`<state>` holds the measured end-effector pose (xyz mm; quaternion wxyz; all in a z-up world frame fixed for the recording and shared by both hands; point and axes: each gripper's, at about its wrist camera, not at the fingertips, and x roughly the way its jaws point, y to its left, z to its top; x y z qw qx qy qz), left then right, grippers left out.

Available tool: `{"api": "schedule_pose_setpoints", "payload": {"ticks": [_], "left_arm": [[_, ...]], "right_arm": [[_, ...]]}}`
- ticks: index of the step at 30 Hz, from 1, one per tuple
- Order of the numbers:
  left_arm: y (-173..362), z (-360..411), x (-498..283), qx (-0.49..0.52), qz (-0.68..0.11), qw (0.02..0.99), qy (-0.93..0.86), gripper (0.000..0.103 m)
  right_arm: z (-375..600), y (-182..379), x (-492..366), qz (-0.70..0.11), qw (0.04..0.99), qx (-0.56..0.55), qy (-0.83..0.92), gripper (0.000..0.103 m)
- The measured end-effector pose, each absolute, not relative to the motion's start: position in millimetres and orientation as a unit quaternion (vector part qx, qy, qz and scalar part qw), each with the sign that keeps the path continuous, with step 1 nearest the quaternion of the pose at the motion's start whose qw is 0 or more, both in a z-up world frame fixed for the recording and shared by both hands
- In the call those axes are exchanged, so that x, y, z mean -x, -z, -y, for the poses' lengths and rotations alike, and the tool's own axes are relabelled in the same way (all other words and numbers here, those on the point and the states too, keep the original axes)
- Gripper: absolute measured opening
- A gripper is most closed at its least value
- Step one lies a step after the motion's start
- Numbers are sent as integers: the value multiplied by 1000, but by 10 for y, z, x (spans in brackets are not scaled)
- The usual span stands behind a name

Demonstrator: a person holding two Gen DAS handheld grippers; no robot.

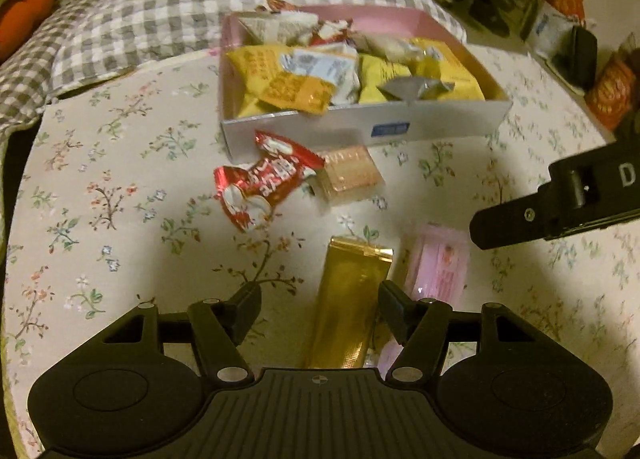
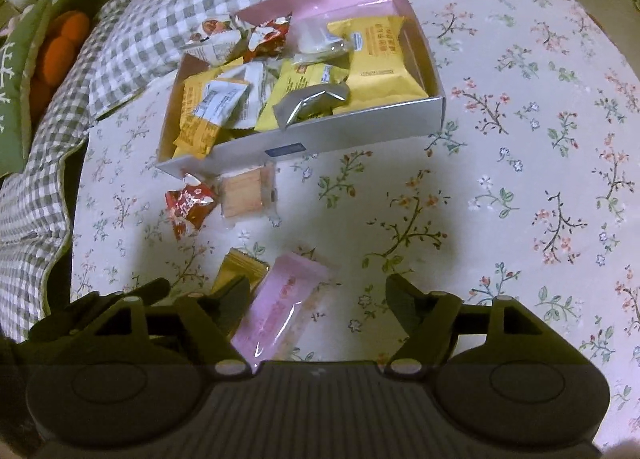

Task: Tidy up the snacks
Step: 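Grasp the gold bar with the left gripper while the right grasps the pink packet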

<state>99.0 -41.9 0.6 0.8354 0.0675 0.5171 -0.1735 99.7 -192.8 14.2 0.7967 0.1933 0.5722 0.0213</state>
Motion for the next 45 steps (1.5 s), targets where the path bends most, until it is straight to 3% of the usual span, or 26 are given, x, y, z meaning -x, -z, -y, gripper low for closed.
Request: {"api": "schedule_pose_setpoints", "payload": {"ticks": [10,14,15,30,36,45], "left_arm": [[142,587,-886,-123,-512,830,186,62],[112,561,-916,-119,-509,833,182,30],[105,526,-941,-111,-512,833,178,27],[-52,183,-1102,-49,-512,847,132,26],[-36,142,-1115,-51,-513,849,114,26],[-30,196,-1083,-63,-511,850,116,27]], "right_arm": [[1902,-137,-1013,-574,796,-189,-25,72],[1880,-123,-1010,-577,795,-186,-27,72],[1870,-115,-1011,-577,795,-184,-28,72],[1592,44,-1035,-599,783,-160,-53,72],[1450,140,-1050,-607,780,-139,-52,66],[1238,222,-995,-609,787,-92,-40,39]]}}
